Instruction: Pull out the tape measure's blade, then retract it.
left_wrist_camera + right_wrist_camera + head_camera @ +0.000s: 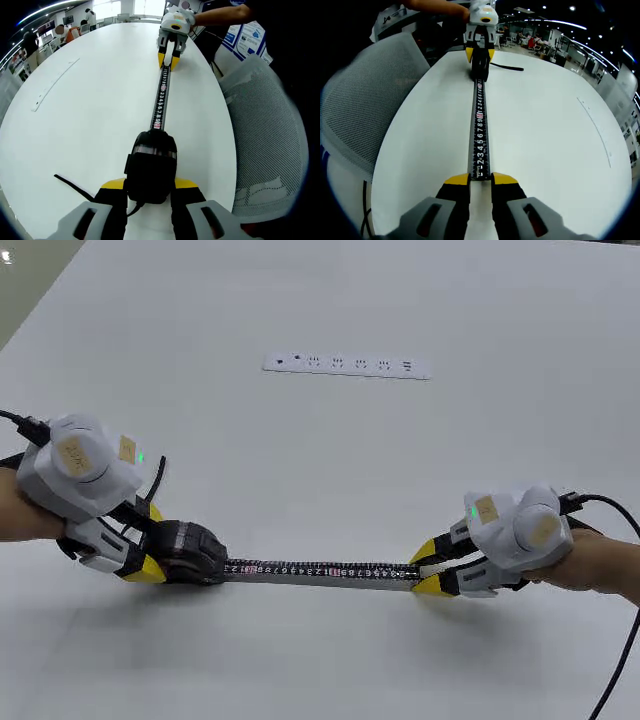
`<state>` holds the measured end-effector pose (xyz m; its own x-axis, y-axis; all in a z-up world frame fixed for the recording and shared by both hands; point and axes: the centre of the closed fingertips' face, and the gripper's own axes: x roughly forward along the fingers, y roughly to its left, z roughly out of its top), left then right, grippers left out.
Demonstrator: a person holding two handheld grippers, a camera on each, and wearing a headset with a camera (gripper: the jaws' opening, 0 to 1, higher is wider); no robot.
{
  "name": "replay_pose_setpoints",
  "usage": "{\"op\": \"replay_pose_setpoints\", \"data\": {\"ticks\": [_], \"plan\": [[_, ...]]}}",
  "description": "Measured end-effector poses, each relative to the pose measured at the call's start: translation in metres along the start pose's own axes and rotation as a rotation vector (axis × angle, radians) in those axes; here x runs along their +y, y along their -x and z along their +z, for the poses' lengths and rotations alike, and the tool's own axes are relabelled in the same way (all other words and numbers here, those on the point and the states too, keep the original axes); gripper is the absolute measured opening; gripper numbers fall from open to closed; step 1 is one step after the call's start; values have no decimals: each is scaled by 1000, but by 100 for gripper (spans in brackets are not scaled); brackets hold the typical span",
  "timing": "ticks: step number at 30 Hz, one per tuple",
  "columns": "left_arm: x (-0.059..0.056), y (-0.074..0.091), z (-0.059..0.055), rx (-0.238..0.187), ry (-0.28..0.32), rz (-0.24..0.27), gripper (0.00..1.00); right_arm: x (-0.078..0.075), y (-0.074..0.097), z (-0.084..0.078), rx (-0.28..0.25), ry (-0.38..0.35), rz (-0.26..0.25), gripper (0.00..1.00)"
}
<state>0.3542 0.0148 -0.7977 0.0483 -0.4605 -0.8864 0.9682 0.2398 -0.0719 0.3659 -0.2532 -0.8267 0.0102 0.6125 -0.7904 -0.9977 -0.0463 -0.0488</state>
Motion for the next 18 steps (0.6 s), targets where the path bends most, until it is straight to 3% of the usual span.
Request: {"op": "replay_pose_setpoints", "data": {"ticks": [18], "plan": [[1,-2,2,-13,3,3,31,1,3,-5,6,-15,-7,17]]}}
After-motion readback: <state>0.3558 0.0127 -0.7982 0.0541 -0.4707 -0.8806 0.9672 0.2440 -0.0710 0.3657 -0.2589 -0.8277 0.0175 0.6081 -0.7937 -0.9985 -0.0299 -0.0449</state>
